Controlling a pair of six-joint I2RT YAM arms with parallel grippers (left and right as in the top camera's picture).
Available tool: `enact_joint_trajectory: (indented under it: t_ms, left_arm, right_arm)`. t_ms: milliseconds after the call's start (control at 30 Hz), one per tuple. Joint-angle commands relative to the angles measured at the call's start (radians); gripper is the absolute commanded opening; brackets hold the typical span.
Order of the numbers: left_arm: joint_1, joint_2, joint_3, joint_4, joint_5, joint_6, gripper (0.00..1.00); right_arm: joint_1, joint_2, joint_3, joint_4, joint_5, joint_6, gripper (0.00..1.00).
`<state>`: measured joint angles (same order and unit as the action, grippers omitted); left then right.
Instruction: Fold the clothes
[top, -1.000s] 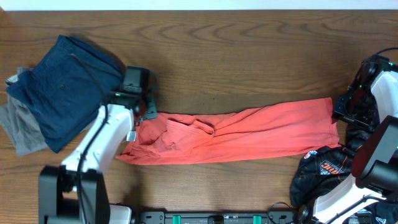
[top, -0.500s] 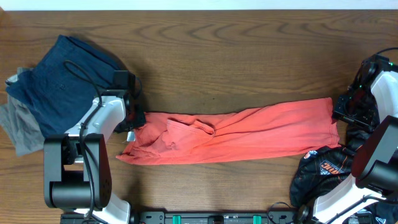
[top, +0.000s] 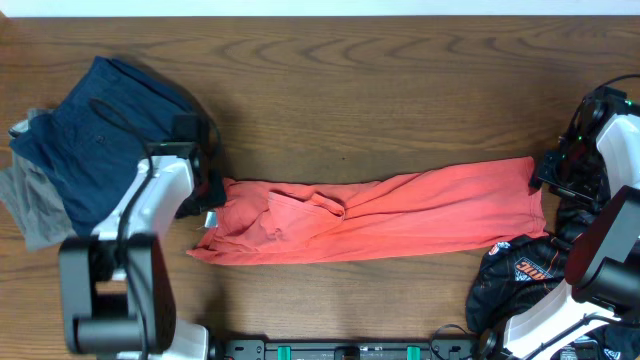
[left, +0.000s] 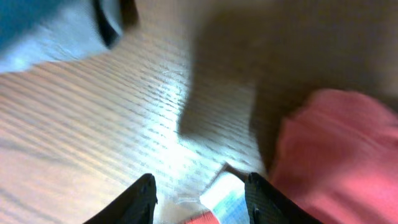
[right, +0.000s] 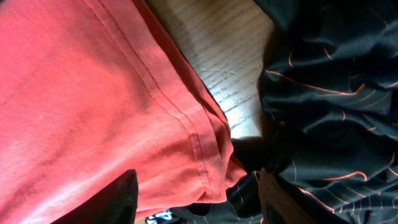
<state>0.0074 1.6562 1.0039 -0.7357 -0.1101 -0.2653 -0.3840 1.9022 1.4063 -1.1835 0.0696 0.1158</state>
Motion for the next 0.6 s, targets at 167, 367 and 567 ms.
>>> enact_joint_trajectory:
  t_ms: [167, 367, 567]
  left_arm:
    - [0.002, -0.217, 0.049, -0.063, 0.182, -0.002, 0.50]
    - [0.002, -0.229, 0.047, -0.113, 0.182, -0.002, 0.51]
    - [0.002, -0.228, 0.047, -0.124, 0.182, -0.002, 0.51]
  right_arm:
    - [-0.009, -0.019, -0.106, 0.138, -0.020, -0.085, 0.72]
    - [-0.010, -0.019, -0.236, 0.312, -0.096, -0.129, 0.76]
    - [-0.010, -0.019, -0.295, 0.377, -0.132, -0.132, 0.58]
